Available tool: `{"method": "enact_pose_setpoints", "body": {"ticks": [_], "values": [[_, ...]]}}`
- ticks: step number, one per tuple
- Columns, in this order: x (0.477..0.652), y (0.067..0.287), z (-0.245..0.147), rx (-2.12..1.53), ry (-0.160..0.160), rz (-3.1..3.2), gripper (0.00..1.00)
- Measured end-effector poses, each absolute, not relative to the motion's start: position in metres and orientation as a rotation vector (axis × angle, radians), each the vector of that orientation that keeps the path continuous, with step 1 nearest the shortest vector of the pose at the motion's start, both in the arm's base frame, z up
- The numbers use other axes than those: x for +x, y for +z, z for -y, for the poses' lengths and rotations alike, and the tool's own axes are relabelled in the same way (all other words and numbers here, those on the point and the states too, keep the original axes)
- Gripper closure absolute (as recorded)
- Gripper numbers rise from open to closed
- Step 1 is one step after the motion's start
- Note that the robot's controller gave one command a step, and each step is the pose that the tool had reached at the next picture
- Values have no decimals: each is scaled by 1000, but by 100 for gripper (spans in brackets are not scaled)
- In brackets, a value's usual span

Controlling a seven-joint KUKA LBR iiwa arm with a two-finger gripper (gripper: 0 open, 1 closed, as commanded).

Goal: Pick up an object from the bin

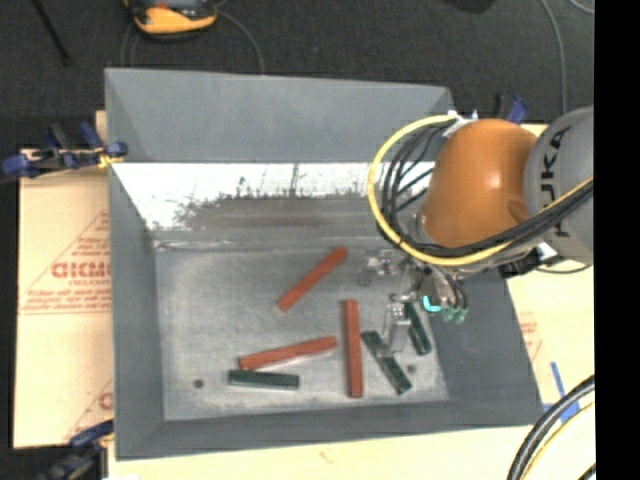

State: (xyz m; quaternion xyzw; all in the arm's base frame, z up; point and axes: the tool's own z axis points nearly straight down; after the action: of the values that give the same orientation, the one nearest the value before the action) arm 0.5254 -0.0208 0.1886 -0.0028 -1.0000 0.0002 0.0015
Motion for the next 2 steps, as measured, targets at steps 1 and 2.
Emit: {"method": "enact_pose_setpoints", "body": {"ticks": [1,2], "values": [[527,191,21,-8,1,3145,0],[526,180,23,82,2,3149,0]]}}
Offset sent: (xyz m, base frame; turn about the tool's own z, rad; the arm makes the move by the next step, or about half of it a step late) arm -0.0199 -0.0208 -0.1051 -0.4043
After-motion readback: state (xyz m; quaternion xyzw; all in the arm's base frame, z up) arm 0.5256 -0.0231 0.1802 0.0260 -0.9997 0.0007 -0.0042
